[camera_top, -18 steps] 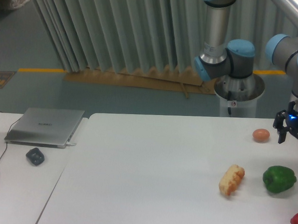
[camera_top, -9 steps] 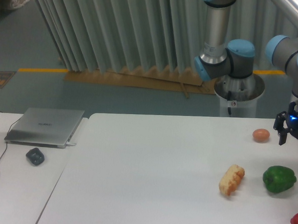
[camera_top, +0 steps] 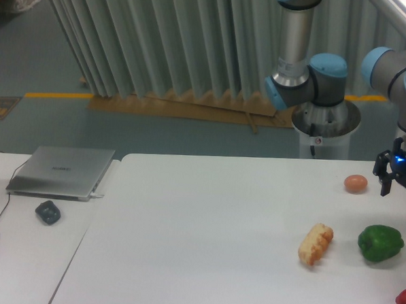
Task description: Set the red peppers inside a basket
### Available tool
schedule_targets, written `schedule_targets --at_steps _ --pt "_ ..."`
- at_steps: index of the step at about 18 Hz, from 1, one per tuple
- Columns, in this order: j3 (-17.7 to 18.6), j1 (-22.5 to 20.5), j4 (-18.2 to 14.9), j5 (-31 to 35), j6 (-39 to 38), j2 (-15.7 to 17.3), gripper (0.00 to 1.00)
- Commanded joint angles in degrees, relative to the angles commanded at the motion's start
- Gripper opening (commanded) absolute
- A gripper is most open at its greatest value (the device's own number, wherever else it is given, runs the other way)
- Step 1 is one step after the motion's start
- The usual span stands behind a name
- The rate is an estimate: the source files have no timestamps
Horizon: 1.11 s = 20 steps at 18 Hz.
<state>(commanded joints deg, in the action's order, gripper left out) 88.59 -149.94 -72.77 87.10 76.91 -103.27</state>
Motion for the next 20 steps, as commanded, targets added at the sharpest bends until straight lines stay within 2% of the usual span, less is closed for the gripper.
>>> schedule_targets --at_steps 4,8,12,15,18,20 --pt "0.1 0.1 0.1 1.8 -1.6 -0.1 1.0" --pt "-0.5 0.3 0.7 1.7 -11.5 -0.6 1.0" --pt "-1.5 1.1 7.1 2.3 -17.1 -2.5 1.0" --pt "-4.8 1.8 9.6 3.8 -17.4 -5.1 1.0" --pt "-5.4 3.9 13.2 7.3 -17.2 -8.1 1.0" --pt "-5.6 4.7 13.9 11.6 -17.1 -10.1 1.0"
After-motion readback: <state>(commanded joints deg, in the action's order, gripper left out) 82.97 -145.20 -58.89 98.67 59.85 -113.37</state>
